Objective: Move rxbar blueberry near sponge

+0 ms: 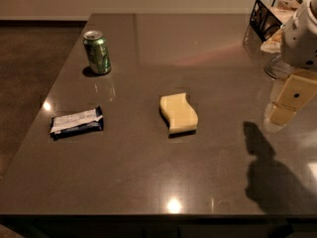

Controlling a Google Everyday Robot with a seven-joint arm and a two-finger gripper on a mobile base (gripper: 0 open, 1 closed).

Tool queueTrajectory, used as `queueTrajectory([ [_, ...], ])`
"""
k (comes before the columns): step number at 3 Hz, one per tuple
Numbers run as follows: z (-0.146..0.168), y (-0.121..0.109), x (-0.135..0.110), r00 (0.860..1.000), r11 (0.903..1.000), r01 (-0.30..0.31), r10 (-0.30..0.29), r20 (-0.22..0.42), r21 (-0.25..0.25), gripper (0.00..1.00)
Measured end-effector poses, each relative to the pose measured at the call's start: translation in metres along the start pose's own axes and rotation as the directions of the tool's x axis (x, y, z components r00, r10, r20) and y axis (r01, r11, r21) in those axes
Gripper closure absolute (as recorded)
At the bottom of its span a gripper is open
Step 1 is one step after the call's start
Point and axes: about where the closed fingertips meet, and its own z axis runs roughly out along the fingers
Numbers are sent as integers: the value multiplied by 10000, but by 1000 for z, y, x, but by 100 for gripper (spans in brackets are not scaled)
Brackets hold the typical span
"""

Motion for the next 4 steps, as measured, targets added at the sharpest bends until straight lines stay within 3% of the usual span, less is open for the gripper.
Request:
queueTrajectory([
  [2, -1, -2, -2, 10000, 10000, -20, 21, 51, -49, 0],
  [3, 10, -8, -26, 9967, 9982, 358, -323, 743, -472, 0],
  [4, 31, -12, -66, 9870, 9903, 940, -792, 1395, -1024, 0],
])
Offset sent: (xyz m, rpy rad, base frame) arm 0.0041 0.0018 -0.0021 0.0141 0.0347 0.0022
